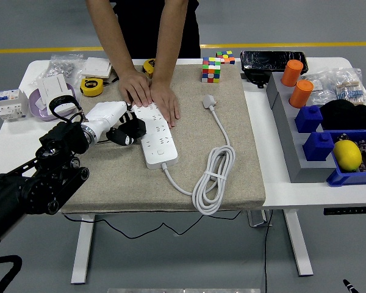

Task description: Pick up the plug,place it near the board,insert it into the board,press the button

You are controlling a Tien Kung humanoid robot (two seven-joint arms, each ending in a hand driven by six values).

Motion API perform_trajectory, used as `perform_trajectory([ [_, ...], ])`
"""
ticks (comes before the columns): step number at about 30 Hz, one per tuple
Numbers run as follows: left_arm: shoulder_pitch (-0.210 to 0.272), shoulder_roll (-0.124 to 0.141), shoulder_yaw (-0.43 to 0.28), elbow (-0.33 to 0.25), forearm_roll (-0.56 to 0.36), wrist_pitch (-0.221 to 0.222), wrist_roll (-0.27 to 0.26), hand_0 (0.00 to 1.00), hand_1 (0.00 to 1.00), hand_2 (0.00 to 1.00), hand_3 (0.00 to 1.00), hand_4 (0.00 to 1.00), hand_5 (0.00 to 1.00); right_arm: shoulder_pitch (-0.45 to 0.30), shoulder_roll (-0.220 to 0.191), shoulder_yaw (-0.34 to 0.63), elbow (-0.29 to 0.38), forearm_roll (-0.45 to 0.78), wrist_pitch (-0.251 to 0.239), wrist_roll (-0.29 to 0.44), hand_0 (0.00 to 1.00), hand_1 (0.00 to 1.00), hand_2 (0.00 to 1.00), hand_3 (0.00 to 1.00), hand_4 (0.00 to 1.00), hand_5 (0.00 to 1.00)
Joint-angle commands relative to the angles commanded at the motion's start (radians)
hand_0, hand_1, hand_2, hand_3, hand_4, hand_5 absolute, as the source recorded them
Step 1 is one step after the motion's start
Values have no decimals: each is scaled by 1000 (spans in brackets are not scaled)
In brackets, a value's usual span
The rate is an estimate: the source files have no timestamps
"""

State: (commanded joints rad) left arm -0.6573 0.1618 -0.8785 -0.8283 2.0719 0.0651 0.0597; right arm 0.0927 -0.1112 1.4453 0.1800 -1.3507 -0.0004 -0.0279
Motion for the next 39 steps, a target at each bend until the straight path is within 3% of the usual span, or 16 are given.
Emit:
perform_trajectory([
  [10,-2,1,6,0,-14,-5,-5,584,576,483,500,577,7,0,-1,-1,0,-1,1,0,909,792,774,792,998,998],
  [11,-2,1,6,1,-16,-8,-5,604,643,547,551,836,124,0,-1,3,0,-4,3,1,910,792,774,792,998,998],
  [15,-3,1,8,2,-26,-14,-6,604,643,547,551,836,124,0,-2,12,0,-10,9,5,910,792,774,792,998,998],
  [16,-3,1,8,3,-28,-15,-6,629,672,575,590,916,188,0,-2,15,0,-12,10,5,910,792,773,792,998,998],
  [22,-3,1,10,3,-36,-19,-7,629,672,575,590,916,188,-2,-2,18,0,-13,13,7,910,792,773,792,998,998],
  [23,-3,1,10,3,-37,-19,-7,643,685,593,653,943,212,-2,-2,19,0,-14,14,8,912,792,774,793,998,998],
  [28,-5,1,10,2,-40,-25,-6,643,685,593,653,943,212,-2,-1,45,0,-20,30,25,912,792,774,793,998,998],
  [29,-5,1,10,2,-40,-25,-6,659,688,599,700,970,237,-2,-2,49,0,-19,32,27,912,793,773,792,998,870],
  [39,-13,2,5,-2,-42,-29,-6,656,692,610,736,991,258,2,-3,47,0,-11,30,28,912,792,771,790,998,859],
])
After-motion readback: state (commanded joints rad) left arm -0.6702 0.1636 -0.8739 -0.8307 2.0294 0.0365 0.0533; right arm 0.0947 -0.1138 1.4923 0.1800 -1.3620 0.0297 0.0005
